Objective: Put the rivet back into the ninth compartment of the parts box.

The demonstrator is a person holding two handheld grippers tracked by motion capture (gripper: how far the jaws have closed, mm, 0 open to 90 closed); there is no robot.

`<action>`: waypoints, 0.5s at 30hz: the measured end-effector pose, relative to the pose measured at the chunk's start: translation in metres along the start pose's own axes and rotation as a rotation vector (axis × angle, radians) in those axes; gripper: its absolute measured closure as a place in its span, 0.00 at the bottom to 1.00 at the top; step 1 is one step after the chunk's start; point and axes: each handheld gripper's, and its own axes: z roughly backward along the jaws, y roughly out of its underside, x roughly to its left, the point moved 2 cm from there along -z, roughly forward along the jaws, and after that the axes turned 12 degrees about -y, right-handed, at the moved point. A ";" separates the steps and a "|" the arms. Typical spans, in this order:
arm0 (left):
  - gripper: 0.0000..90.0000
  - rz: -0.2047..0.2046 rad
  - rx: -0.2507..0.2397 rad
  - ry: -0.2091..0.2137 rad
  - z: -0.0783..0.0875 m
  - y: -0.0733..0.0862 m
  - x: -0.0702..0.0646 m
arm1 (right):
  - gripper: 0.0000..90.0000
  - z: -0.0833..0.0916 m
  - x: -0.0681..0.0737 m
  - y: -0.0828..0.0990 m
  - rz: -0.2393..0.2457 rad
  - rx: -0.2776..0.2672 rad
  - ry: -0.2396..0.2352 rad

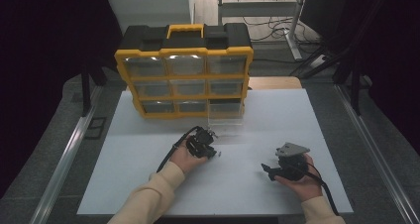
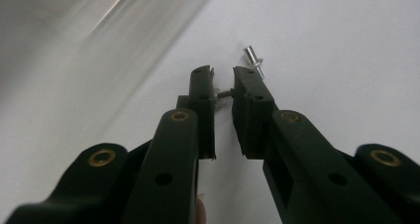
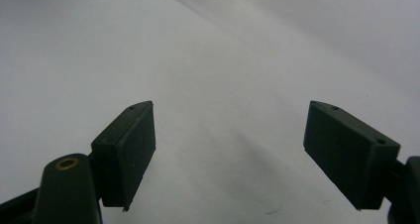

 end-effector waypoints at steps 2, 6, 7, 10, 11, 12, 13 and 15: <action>0.89 0.005 -0.006 0.002 0.002 -0.001 0.001 | 0.23 0.000 0.000 0.000 0.000 0.000 0.000; 0.89 0.017 -0.017 0.004 0.006 -0.002 0.004 | 0.23 0.000 0.000 0.000 0.000 0.000 0.000; 0.89 0.018 -0.019 0.006 0.008 -0.003 0.004 | 0.23 0.000 0.000 0.000 0.000 0.000 0.000; 0.89 0.028 -0.035 0.014 0.013 -0.004 0.004 | 0.23 0.000 0.000 0.000 0.000 0.000 -0.001; 0.89 0.022 -0.034 0.014 0.014 -0.005 0.005 | 0.23 0.000 0.000 0.000 0.000 0.001 -0.001; 0.89 0.025 -0.038 0.017 0.015 -0.005 0.005 | 0.23 0.000 0.000 0.000 0.000 0.000 -0.001; 0.89 0.036 -0.044 0.020 0.016 -0.006 0.004 | 0.23 0.000 0.000 0.000 0.000 0.001 -0.001; 0.89 0.032 -0.046 0.018 0.017 -0.006 0.005 | 0.23 0.000 0.000 0.000 0.000 0.000 -0.001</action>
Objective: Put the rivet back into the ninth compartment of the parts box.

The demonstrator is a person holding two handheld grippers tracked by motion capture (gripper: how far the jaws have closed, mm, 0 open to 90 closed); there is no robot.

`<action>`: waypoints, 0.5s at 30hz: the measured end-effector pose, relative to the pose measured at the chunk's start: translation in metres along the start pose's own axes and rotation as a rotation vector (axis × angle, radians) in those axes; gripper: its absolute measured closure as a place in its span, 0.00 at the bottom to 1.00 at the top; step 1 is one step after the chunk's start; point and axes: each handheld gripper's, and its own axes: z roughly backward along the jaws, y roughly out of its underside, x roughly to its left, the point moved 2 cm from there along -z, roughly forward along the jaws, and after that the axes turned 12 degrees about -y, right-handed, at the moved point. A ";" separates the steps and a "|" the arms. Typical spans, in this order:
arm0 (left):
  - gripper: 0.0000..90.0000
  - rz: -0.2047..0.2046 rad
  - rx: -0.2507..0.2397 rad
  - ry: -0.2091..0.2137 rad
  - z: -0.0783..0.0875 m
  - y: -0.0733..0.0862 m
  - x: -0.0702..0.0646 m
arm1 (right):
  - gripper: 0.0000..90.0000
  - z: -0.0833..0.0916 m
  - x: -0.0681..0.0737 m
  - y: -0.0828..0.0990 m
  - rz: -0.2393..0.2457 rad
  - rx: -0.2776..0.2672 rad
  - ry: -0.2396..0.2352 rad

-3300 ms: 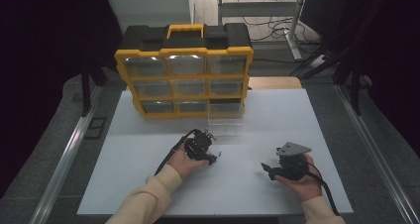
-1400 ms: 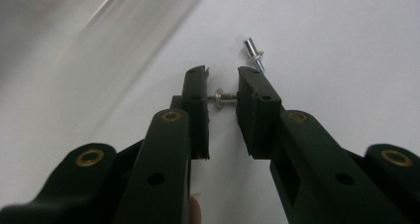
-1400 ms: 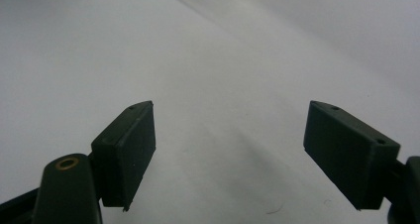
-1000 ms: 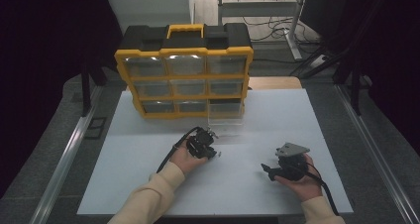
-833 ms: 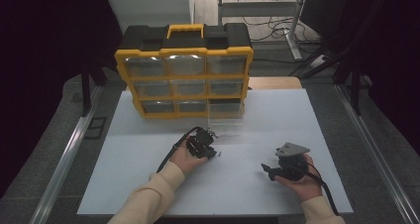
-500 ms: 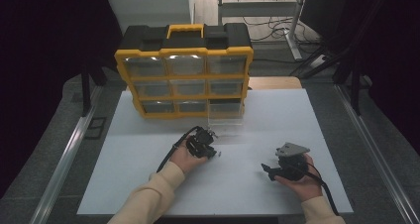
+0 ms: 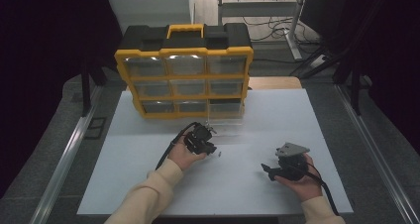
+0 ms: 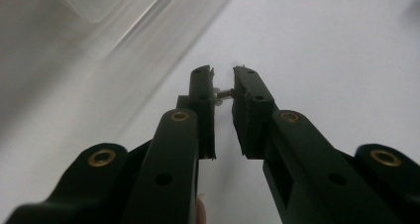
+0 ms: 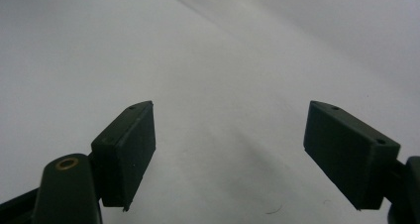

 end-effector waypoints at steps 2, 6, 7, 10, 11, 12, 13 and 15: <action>0.89 0.005 -0.008 0.000 0.004 -0.002 0.002 | 0.23 0.000 0.000 0.000 0.001 0.000 0.001; 0.89 0.021 -0.026 0.004 0.010 -0.004 0.005 | 0.23 0.000 0.000 0.000 0.002 0.002 0.002; 0.89 0.015 -0.026 0.004 0.011 -0.005 0.006 | 0.23 0.000 0.000 0.000 0.001 0.003 0.002; 0.89 0.021 -0.037 0.004 0.015 -0.007 0.009 | 0.23 0.000 0.000 0.000 0.001 0.003 0.002; 0.89 0.021 -0.037 0.004 0.015 -0.007 0.009 | 0.23 0.000 0.000 0.000 0.002 0.003 0.003; 0.89 0.031 -0.042 0.004 0.017 -0.007 0.010 | 0.23 0.000 0.000 0.000 0.002 0.002 0.003; 0.89 0.034 -0.046 0.004 0.018 -0.008 0.010 | 0.23 0.000 0.000 0.000 0.002 0.002 0.003; 0.89 0.035 -0.050 0.004 0.019 -0.008 0.011 | 0.23 0.000 0.000 0.000 0.002 0.002 0.003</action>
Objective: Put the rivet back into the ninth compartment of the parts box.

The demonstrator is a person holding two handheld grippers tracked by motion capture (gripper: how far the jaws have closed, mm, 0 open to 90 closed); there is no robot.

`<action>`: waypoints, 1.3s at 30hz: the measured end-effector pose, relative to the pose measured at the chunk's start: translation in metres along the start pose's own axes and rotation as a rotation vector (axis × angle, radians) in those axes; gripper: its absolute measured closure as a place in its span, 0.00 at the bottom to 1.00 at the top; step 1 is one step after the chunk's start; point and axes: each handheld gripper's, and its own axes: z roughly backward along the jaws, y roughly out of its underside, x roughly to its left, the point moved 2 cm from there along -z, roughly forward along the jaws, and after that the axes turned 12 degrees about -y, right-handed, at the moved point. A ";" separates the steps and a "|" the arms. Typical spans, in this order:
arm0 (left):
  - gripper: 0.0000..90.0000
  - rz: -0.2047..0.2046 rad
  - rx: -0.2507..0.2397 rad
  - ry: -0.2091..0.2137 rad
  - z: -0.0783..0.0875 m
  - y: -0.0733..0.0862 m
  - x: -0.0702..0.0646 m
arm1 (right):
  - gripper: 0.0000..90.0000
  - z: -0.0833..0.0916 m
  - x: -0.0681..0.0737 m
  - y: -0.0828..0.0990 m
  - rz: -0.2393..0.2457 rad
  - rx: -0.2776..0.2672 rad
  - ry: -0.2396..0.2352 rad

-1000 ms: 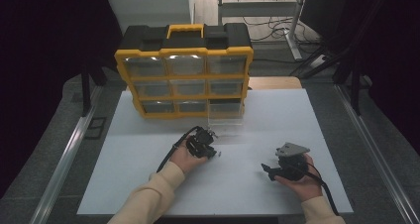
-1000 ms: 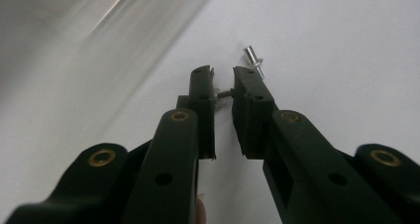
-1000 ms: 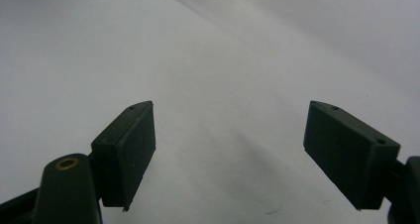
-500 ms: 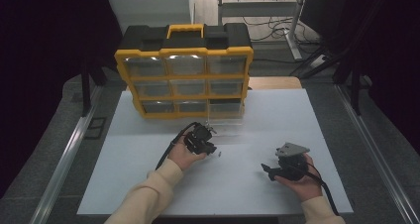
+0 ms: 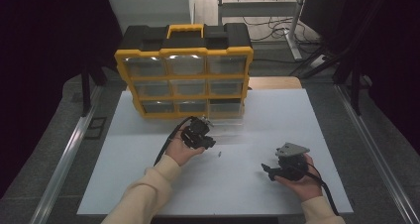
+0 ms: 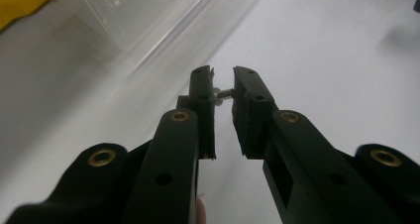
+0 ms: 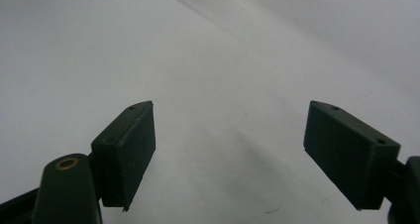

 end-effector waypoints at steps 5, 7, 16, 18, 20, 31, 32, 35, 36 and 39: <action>0.89 -0.002 -0.014 -0.005 0.007 -0.004 0.003 | 0.23 0.000 0.000 0.000 0.000 -0.001 0.000; 0.89 -0.001 -0.021 -0.005 0.009 -0.005 0.004 | 0.23 0.000 0.000 0.000 0.000 -0.001 0.000; 0.89 0.021 -0.047 -0.007 0.018 -0.009 0.009 | 0.23 0.000 0.000 0.000 0.001 0.000 -0.001; 0.88 0.024 -0.058 -0.011 0.022 -0.012 0.011 | 0.23 0.000 0.000 0.000 0.001 -0.001 -0.001; 0.88 0.022 -0.063 -0.014 0.024 -0.014 0.013 | 0.23 0.000 0.000 0.000 0.001 0.000 -0.001; 0.88 0.037 -0.088 -0.023 0.033 -0.024 0.019 | 0.23 0.000 0.000 0.000 0.001 0.000 -0.002; 0.89 0.037 -0.088 -0.024 0.034 -0.025 0.019 | 0.23 0.000 0.000 0.000 0.000 0.000 -0.002; 0.88 0.036 -0.091 -0.028 0.034 -0.027 0.020 | 0.23 0.000 0.000 0.000 -0.001 -0.001 -0.002; 0.89 0.033 -0.092 -0.028 0.036 -0.029 0.020 | 0.23 0.000 0.000 0.000 -0.001 0.000 -0.002; 0.89 0.032 -0.094 -0.027 0.037 -0.032 0.021 | 0.23 0.000 0.000 0.000 -0.001 0.000 -0.003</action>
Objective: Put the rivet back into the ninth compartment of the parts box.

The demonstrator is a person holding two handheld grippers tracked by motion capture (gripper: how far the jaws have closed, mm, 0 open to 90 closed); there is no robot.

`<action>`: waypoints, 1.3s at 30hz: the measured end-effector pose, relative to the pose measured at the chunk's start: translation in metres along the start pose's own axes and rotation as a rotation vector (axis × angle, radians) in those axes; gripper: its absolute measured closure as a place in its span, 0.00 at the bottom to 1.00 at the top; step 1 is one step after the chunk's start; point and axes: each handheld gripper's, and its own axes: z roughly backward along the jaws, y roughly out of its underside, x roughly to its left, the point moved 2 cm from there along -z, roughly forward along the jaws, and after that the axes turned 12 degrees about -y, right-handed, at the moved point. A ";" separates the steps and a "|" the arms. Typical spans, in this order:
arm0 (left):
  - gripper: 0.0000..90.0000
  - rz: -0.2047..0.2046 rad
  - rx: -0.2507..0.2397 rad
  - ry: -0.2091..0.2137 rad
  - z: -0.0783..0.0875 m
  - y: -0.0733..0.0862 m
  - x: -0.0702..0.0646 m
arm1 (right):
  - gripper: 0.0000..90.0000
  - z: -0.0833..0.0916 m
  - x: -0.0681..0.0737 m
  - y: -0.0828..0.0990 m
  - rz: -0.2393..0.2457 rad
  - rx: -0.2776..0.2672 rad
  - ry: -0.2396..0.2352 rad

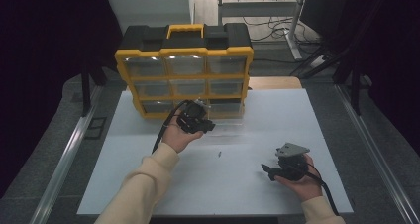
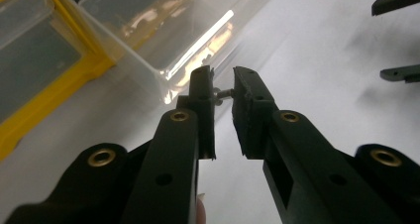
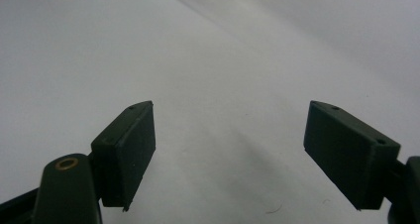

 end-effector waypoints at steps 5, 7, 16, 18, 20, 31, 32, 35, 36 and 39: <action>0.88 0.000 -0.004 -0.004 0.000 -0.008 0.001 | 0.23 0.001 0.000 0.000 0.000 -0.005 -0.002; 0.88 -0.003 -0.003 -0.008 -0.001 -0.011 0.001 | 0.23 0.001 0.000 -0.001 -0.003 -0.013 -0.004; 0.88 0.004 -0.003 -0.006 -0.007 -0.023 0.003 | 0.23 0.002 0.000 -0.001 -0.011 -0.022 -0.013; 0.89 0.010 -0.006 -0.006 -0.008 -0.026 0.004 | 0.23 0.002 0.000 -0.001 -0.013 -0.021 -0.014; 0.88 0.015 -0.010 -0.008 -0.008 -0.030 0.005 | 0.23 0.002 0.000 -0.001 -0.012 -0.019 -0.014; 0.88 0.025 -0.017 -0.027 -0.014 -0.043 0.008 | 0.23 0.001 0.000 -0.001 -0.010 -0.016 -0.014; 0.88 0.025 -0.017 -0.027 -0.014 -0.043 0.008 | 0.23 0.001 0.000 -0.001 -0.010 -0.016 -0.013; 0.88 0.034 -0.014 -0.031 -0.018 -0.047 0.009 | 0.23 0.001 -0.001 -0.001 -0.009 -0.018 -0.012; 0.88 0.034 -0.014 -0.031 -0.018 -0.047 0.009 | 0.23 0.001 -0.001 -0.001 -0.010 -0.016 -0.012; 0.88 0.047 -0.011 -0.036 -0.025 -0.049 0.011 | 0.23 0.001 -0.001 -0.001 -0.009 -0.015 -0.013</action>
